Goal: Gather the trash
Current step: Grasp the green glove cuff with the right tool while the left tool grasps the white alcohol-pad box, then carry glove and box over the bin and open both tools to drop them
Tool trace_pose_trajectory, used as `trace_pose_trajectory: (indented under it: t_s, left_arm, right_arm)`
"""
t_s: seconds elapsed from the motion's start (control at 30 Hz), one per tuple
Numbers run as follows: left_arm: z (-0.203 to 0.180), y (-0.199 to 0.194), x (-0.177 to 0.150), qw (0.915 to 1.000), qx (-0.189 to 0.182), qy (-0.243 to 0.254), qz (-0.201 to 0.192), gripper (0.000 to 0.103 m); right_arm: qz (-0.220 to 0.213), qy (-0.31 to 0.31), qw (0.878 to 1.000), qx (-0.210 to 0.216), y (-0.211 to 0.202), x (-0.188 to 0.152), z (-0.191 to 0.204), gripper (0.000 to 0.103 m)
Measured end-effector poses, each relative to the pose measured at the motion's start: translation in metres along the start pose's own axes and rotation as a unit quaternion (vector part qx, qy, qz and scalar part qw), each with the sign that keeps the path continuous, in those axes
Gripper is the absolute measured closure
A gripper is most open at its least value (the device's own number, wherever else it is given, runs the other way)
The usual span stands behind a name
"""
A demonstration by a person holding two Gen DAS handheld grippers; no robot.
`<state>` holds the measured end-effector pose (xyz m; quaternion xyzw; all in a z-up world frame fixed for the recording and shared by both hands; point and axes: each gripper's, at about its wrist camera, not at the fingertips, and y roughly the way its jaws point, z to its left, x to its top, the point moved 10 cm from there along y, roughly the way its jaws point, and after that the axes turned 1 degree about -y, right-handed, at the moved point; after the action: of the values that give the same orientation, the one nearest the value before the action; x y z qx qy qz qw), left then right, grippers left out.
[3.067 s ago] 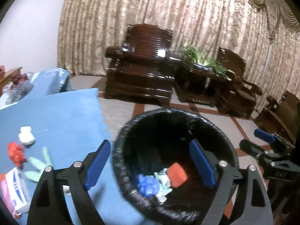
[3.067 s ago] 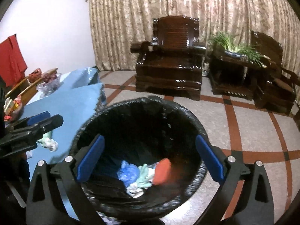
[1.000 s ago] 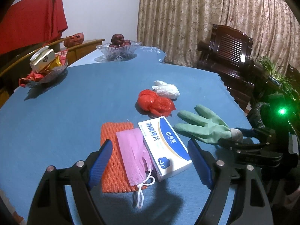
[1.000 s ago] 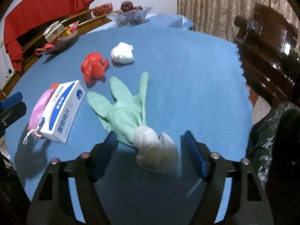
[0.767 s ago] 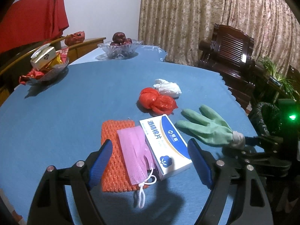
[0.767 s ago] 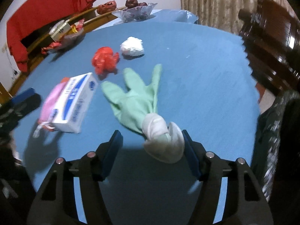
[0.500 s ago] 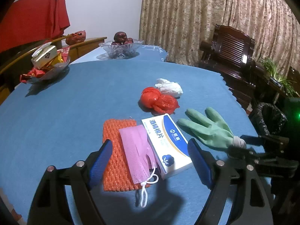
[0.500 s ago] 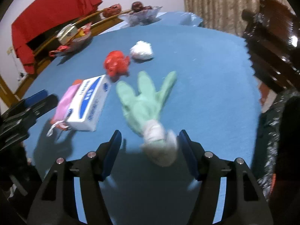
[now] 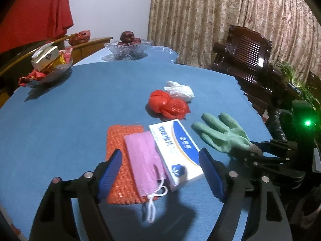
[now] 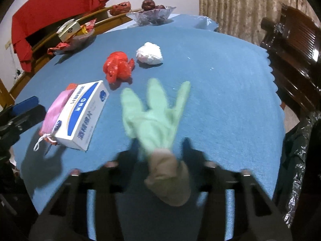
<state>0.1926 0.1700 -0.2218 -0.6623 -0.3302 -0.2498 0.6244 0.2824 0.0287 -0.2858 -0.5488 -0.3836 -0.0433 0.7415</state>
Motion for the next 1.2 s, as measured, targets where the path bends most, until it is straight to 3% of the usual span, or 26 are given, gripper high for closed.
trace_pose_trajectory:
  t_s: [0.2, 0.43, 0.8, 1.0, 1.2]
  left_arm:
    - [-0.02, 0.01, -0.002, 0.9998, -0.014, 0.009, 0.01, 0.031]
    - [-0.027, 0.031, -0.008, 0.9994, -0.002, 0.009, 0.033, 0.04]
    - [-0.03, 0.05, -0.012, 0.9986, 0.011, 0.008, 0.051, 0.04]
    - [-0.047, 0.048, -0.013, 0.9982, -0.018, 0.024, 0.052, 0.048]
    - [-0.056, 0.05, -0.017, 0.9974, -0.026, 0.033, 0.058, 0.044]
  right_arm:
    - [-0.007, 0.031, 0.999, -0.014, -0.01, -0.005, -0.015, 0.076]
    - [-0.008, 0.042, 0.999, -0.015, -0.012, -0.01, -0.021, 0.076]
    - [-0.014, 0.044, 0.999, -0.019, -0.015, -0.007, -0.022, 0.076]
    - [-0.022, 0.054, 0.998, -0.027, -0.026, -0.006, -0.025, 0.076]
    - [-0.023, 0.071, 0.997, -0.037, -0.034, -0.009, -0.033, 0.076]
